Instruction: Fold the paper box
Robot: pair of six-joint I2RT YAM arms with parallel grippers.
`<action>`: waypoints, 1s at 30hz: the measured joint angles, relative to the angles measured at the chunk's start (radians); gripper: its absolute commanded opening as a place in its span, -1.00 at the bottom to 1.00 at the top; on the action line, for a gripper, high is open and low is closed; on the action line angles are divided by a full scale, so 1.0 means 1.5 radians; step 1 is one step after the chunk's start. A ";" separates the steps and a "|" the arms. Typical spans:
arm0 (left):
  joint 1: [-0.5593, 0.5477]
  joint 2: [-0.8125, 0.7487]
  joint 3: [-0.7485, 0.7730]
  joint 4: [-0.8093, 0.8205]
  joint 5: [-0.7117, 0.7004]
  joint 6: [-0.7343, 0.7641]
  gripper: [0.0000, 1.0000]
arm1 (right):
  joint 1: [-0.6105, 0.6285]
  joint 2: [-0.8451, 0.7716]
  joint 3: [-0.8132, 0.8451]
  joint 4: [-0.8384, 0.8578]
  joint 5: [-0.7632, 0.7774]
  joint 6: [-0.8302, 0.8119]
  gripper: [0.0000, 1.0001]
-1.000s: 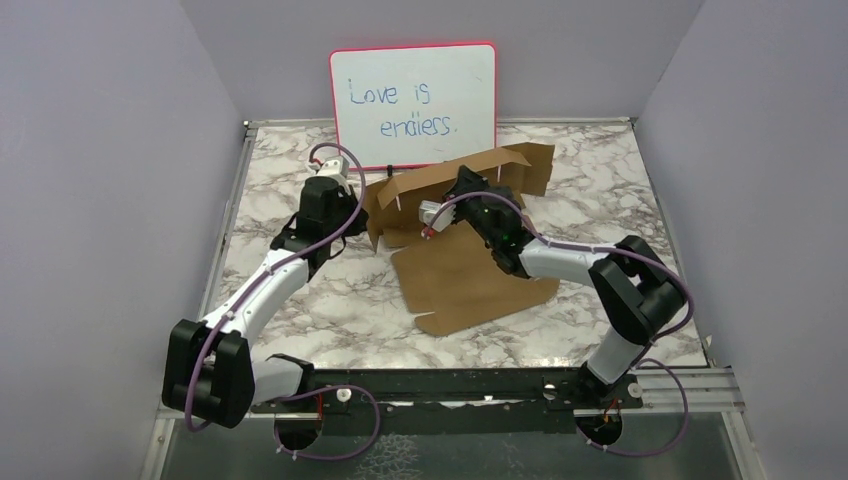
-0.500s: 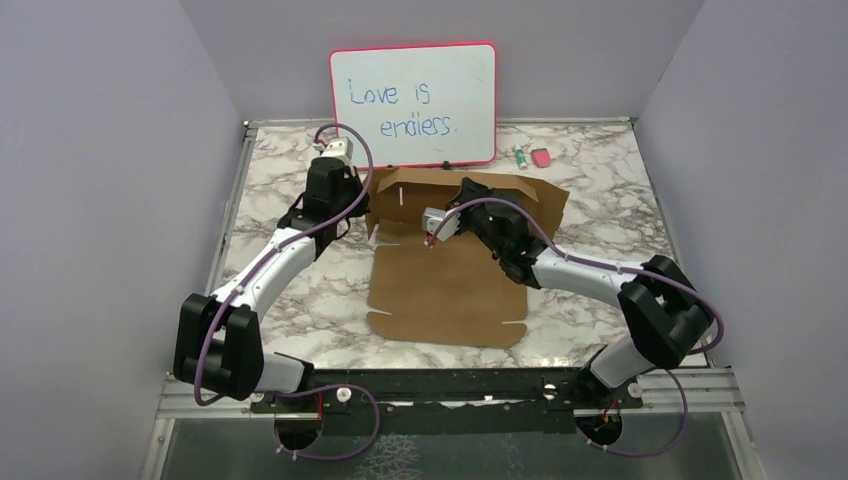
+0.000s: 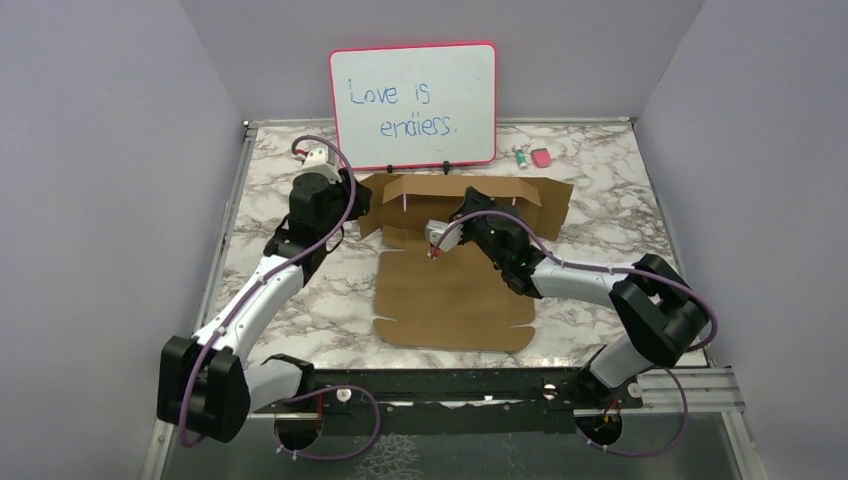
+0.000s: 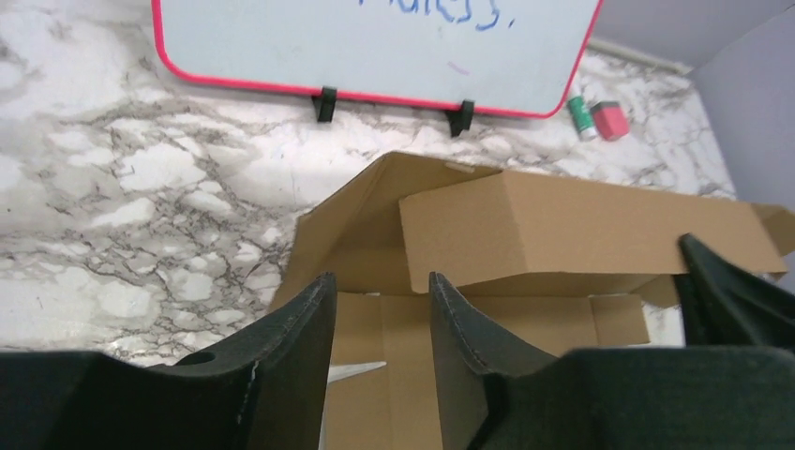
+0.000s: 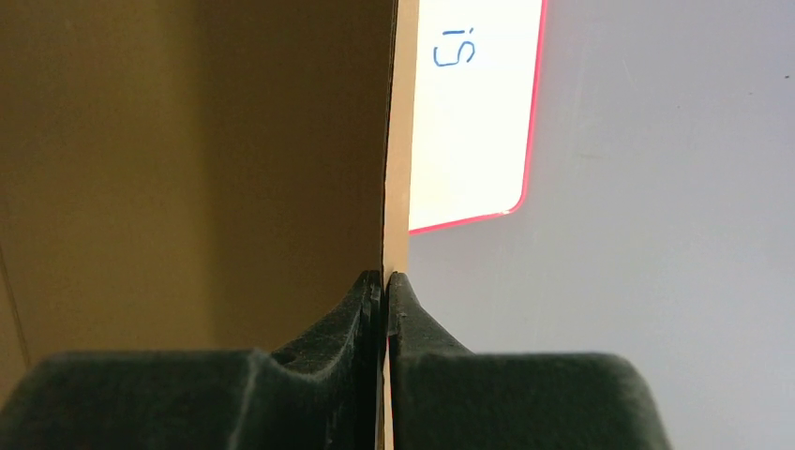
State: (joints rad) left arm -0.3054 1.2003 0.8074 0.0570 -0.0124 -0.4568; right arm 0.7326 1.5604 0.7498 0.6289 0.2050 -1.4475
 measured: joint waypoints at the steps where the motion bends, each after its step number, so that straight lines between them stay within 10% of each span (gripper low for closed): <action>1: 0.000 -0.016 -0.002 0.004 -0.002 -0.003 -0.14 | 0.001 -0.001 -0.011 0.014 0.000 -0.008 -0.81; 16: -0.005 0.066 -0.007 0.103 0.049 -0.033 -0.59 | 0.010 0.000 -0.087 0.156 0.000 -0.037 -0.81; 30: -0.065 0.154 0.019 0.141 0.071 -0.039 -0.62 | 0.013 0.018 -0.087 0.185 0.000 -0.039 -0.82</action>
State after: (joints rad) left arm -0.4030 1.4315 0.8352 0.2687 0.0940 -0.5148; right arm 0.7517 1.5879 0.6193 0.9062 0.2050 -1.5066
